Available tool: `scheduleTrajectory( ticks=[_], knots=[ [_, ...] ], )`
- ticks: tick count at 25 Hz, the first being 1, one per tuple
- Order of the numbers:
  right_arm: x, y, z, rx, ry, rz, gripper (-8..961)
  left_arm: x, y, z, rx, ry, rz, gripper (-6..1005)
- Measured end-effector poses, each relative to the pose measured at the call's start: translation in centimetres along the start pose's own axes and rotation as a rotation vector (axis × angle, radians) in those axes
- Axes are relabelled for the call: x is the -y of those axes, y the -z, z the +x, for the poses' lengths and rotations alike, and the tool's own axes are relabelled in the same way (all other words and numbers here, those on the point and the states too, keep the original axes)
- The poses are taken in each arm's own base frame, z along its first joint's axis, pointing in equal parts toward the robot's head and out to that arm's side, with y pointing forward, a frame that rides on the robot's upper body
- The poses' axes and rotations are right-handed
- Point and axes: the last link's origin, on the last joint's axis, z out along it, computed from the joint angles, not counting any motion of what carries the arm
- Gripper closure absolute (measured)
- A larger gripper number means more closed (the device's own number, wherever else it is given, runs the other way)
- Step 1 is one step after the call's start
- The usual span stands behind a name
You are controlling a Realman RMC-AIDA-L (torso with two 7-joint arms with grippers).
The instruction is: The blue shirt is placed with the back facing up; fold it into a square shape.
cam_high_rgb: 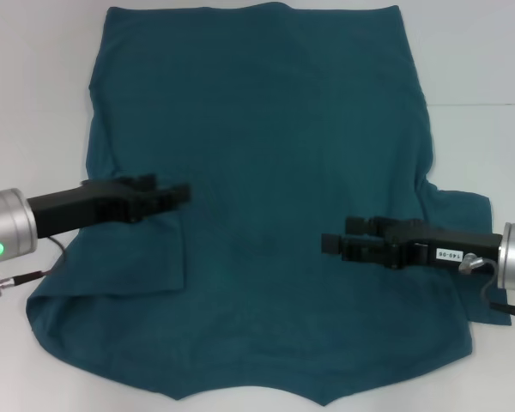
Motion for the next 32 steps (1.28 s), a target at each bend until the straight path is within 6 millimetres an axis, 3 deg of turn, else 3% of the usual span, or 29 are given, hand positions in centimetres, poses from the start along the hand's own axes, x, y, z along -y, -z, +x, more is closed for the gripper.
scheduleTrajectory(
  ticks=[6, 12, 20, 25, 32],
  knots=[
    [0.4, 1.0, -0.1, -0.002, -0.1, 0.013, 77, -1.9, -0.9, -0.7, -0.016, -0.095, -0.134, 229],
    [1.6, 3.3, -0.1, 0.025, -0.229, 0.074, 78, -3.8, -1.3, -2.0, -0.118, -0.191, -0.26, 227],
    [3.4, 7.5, -0.1, 0.094, -0.378, 0.177, 78, -5.1, -2.2, -3.8, -0.081, -0.32, -0.325, 221],
    [3.9, 9.1, 0.0, 0.066, -0.481, 0.216, 78, -5.6, -2.6, -4.9, 0.01, -0.434, -0.371, 221],
    [4.3, 10.2, 0.7, 0.041, -0.588, 0.273, 78, -5.6, -2.7, -4.9, 0.016, -0.441, -0.37, 223]
  ],
)
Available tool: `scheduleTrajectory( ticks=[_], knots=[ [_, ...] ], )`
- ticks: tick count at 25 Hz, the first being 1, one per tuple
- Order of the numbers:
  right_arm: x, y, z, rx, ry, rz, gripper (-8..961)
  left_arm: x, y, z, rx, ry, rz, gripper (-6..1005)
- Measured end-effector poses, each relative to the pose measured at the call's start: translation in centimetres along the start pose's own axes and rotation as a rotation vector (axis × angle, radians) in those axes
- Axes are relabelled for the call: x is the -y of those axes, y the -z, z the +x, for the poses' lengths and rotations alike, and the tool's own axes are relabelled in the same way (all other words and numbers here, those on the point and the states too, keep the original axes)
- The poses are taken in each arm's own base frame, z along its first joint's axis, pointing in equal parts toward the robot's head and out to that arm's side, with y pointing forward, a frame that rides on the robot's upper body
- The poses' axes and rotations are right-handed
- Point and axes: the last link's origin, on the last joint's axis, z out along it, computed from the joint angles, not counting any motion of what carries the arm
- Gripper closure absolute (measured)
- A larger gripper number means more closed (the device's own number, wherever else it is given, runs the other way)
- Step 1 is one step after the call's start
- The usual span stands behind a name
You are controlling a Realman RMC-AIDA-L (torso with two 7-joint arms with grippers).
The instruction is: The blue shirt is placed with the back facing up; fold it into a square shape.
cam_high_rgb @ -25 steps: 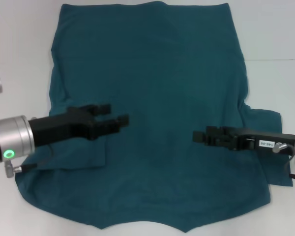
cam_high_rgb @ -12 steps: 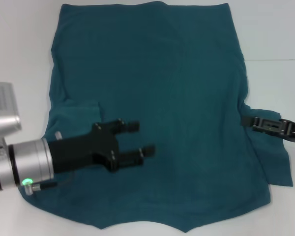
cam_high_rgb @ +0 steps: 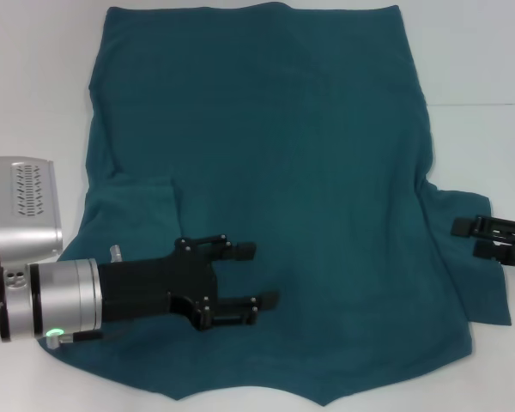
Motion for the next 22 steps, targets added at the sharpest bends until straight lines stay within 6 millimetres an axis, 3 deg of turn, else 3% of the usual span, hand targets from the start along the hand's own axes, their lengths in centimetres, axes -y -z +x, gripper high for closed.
scheduleTrajectory(
  ticks=[12, 22],
  knots=[
    [2.3, 1.5, 1.6, 0.043, -0.146, 0.072, 79, 0.3, 0.0, 0.1, 0.003, 0.0, 0.012, 227],
    [3.1, 2.4, 1.7, 0.038, -0.165, 0.11, 79, 0.5, 0.0, 0.2, 0.002, -0.001, 0.016, 228]
  ],
)
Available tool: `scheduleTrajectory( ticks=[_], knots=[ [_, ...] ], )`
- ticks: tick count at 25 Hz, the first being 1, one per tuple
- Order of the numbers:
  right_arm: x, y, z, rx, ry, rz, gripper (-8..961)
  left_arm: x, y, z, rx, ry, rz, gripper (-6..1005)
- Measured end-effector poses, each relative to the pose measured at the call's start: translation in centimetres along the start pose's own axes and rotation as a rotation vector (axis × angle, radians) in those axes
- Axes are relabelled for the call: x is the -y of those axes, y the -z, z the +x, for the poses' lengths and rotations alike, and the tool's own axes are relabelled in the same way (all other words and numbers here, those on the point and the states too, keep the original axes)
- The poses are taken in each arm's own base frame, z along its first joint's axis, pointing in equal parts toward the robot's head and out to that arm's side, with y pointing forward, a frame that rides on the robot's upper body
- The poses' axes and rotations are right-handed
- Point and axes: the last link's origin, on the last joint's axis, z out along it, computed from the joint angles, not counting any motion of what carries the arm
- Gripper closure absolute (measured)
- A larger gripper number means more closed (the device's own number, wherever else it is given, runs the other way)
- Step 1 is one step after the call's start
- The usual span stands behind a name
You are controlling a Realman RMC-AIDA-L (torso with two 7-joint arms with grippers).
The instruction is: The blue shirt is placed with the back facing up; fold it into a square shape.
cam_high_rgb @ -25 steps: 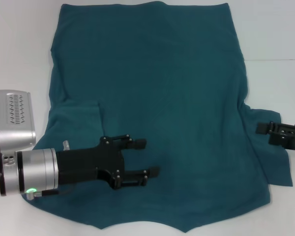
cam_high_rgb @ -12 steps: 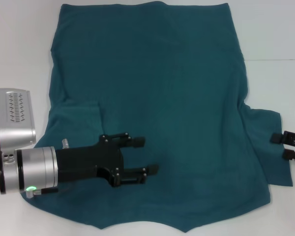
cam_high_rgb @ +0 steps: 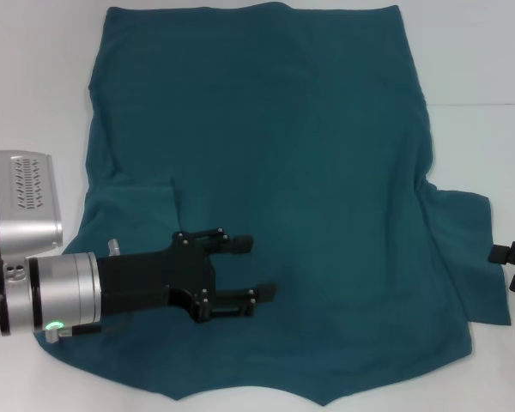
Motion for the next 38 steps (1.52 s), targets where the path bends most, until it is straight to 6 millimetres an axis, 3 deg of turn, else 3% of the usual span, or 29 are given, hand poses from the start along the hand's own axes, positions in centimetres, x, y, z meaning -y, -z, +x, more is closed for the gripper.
scheduleTrajectory(
  ticks=[38],
  knots=[
    [-0.6, -1.8, -0.3, 0.018, 0.039, 0.017, 81, 0.5, -0.2, 0.1, 0.005, -0.002, 0.026, 232]
  ],
)
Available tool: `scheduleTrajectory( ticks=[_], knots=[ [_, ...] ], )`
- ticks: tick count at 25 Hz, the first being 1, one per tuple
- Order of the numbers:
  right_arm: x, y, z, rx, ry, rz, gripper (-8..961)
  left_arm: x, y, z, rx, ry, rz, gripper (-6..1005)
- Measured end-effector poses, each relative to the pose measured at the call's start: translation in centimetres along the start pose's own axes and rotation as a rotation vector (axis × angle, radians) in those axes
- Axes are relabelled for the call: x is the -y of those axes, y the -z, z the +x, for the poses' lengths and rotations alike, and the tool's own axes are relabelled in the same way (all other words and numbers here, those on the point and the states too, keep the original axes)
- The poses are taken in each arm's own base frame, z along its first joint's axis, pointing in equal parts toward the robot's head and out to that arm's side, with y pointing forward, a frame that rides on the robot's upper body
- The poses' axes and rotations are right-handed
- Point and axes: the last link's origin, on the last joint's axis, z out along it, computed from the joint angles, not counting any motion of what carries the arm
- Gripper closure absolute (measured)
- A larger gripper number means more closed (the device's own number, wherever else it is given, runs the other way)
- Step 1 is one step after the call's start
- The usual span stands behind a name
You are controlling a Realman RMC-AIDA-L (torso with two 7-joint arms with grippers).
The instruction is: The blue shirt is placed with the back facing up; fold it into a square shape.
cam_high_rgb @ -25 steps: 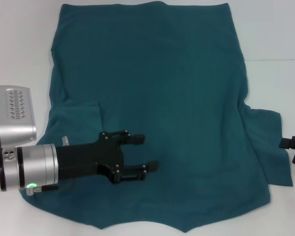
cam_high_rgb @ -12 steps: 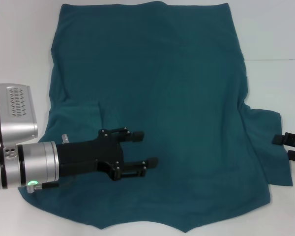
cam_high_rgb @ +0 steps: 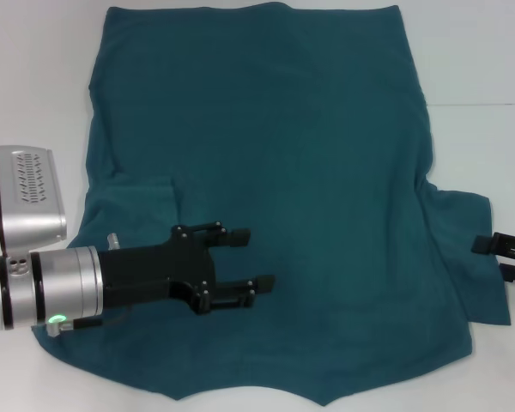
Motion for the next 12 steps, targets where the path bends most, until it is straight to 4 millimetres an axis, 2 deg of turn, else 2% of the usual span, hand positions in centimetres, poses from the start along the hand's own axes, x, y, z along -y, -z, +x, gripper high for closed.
scheduleTrajectory(
  ticks=[12],
  knots=[
    [0.54, 0.13, -0.02, 0.013, 0.009, 0.027, 81, 0.05, -0.16, 0.04, 0.005, -0.003, -0.001, 231]
  ],
)
